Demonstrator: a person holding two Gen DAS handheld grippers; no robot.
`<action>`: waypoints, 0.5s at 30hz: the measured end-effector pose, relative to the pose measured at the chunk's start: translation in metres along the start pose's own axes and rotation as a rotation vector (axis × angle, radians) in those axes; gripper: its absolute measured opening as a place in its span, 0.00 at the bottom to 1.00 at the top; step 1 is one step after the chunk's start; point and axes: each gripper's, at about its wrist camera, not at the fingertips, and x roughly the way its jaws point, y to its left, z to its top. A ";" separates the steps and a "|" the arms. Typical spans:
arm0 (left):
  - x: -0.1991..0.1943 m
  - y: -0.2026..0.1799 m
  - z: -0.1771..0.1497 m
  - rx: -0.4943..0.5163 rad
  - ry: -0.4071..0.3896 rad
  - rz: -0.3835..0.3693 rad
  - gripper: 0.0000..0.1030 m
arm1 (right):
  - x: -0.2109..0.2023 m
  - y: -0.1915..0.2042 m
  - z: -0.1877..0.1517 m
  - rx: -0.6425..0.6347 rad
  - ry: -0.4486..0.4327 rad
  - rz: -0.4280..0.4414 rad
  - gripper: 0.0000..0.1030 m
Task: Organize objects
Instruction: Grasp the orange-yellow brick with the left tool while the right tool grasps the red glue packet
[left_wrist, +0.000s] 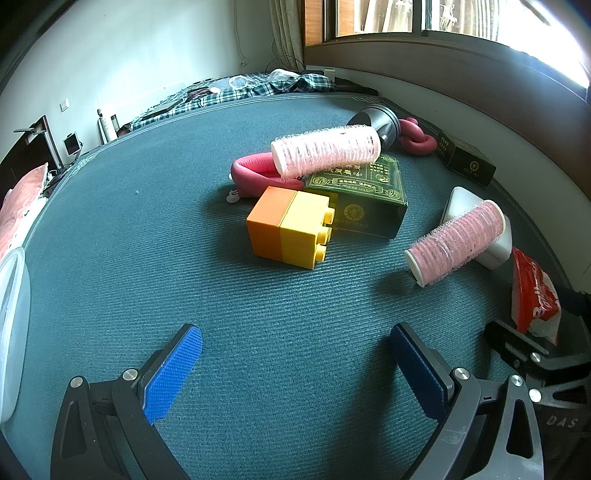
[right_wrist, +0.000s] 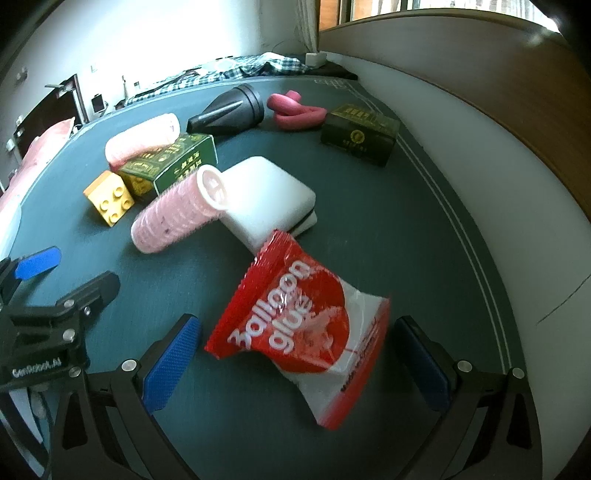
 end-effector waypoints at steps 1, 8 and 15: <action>0.001 0.001 0.000 -0.002 0.001 -0.003 1.00 | -0.001 -0.001 -0.001 -0.005 0.003 0.005 1.00; -0.007 0.020 0.001 -0.098 -0.020 -0.135 1.00 | -0.003 0.001 -0.004 -0.003 0.005 0.012 1.00; -0.013 0.037 0.005 -0.124 -0.021 -0.229 1.00 | -0.002 0.002 0.000 0.044 0.001 -0.010 1.00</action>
